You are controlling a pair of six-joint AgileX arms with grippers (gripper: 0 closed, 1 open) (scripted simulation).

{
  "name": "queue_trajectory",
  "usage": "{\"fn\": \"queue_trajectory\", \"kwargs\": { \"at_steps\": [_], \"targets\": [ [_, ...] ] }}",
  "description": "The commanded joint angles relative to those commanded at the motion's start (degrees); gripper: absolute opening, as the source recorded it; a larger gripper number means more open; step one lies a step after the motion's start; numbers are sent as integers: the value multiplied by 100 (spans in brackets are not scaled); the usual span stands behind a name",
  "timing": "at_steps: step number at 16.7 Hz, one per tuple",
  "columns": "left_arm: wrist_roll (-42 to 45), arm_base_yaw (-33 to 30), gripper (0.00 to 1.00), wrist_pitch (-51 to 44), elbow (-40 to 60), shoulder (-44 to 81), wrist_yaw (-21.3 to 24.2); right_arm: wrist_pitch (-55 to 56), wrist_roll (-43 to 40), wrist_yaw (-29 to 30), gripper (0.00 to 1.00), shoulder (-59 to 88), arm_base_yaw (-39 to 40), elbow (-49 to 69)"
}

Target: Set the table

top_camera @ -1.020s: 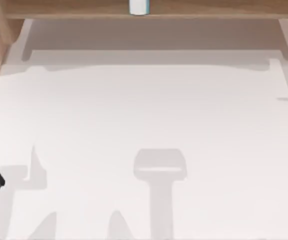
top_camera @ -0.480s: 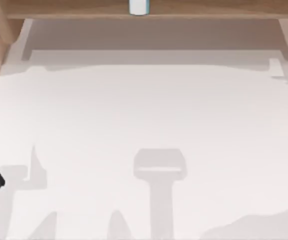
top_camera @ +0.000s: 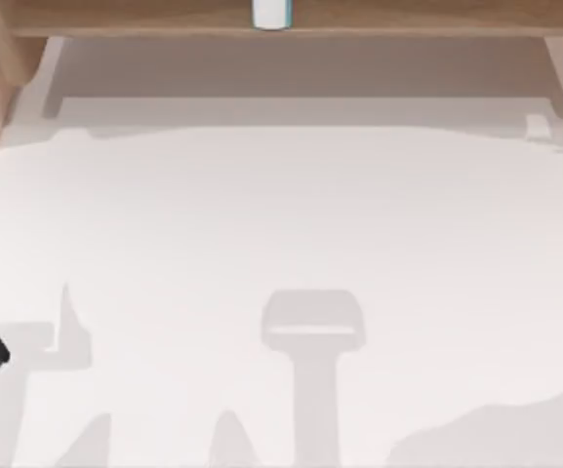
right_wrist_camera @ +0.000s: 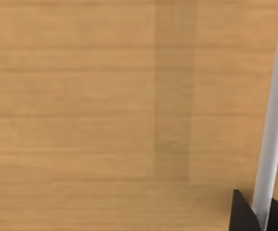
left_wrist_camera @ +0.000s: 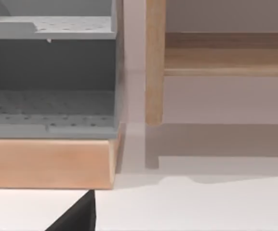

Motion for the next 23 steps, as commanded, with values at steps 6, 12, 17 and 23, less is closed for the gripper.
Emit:
{"fn": "queue_trajectory", "kwargs": {
  "at_steps": [6, 12, 17, 23],
  "targets": [
    [0, 0, 100, 0, 0, 0, 0, -642, 6, 260, 0, 489, 278, 1181],
    [0, 0, 100, 0, 0, 0, 0, -656, 3, 264, 15, 498, 284, 1196],
    [0, 0, 100, 0, 0, 0, 0, -656, 3, 264, 53, 498, 284, 1196],
    [0, 0, 100, 0, 0, 0, 0, -656, 3, 264, 98, 498, 284, 1196]
  ]
}}
